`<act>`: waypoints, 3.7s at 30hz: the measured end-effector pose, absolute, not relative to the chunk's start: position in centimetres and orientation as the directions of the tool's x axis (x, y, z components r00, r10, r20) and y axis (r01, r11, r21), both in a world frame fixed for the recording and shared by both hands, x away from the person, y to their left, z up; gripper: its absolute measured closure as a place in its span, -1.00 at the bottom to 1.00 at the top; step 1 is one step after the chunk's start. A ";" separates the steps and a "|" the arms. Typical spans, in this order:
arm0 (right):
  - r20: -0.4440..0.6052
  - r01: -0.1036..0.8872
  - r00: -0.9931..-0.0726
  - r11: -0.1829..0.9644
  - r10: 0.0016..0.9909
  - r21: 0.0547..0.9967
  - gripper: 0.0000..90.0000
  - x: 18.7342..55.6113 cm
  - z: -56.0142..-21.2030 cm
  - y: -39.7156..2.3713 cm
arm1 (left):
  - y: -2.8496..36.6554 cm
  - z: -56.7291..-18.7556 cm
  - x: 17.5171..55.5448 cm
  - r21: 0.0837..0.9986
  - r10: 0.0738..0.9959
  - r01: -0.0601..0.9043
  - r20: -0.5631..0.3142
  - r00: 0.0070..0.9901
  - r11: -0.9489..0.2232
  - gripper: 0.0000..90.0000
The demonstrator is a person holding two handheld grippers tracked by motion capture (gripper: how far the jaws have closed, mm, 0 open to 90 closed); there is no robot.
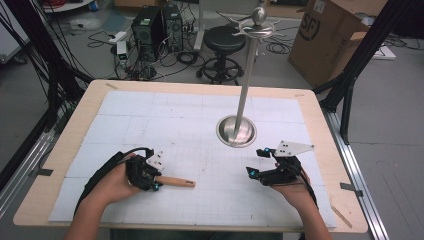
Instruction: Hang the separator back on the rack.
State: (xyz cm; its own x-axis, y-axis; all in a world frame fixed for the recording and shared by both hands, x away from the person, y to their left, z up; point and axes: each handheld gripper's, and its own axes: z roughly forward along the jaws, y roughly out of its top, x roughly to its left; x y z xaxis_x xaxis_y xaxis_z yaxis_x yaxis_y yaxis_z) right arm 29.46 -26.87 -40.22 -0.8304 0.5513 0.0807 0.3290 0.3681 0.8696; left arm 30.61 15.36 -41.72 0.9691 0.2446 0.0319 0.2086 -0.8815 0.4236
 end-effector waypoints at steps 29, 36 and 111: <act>0.080 0.333 -0.827 0.369 0.557 0.868 -0.47 29.6 -40.2 -26.6 | 15.4 -41.8 31.1 0.454 0.295 0.271 -0.020 0.955 -0.849 0.54; 0.078 0.328 -0.828 0.366 0.556 0.871 -0.47 29.6 -40.2 -26.7 | 15.7 -41.1 30.9 0.527 0.303 0.266 -0.017 0.953 -0.807 0.54; 0.070 0.319 -0.842 0.389 0.535 0.864 -0.47 29.3 -40.1 -26.0 | 13.4 -29.3 36.8 0.963 0.417 0.194 -0.102 0.903 -0.186 0.53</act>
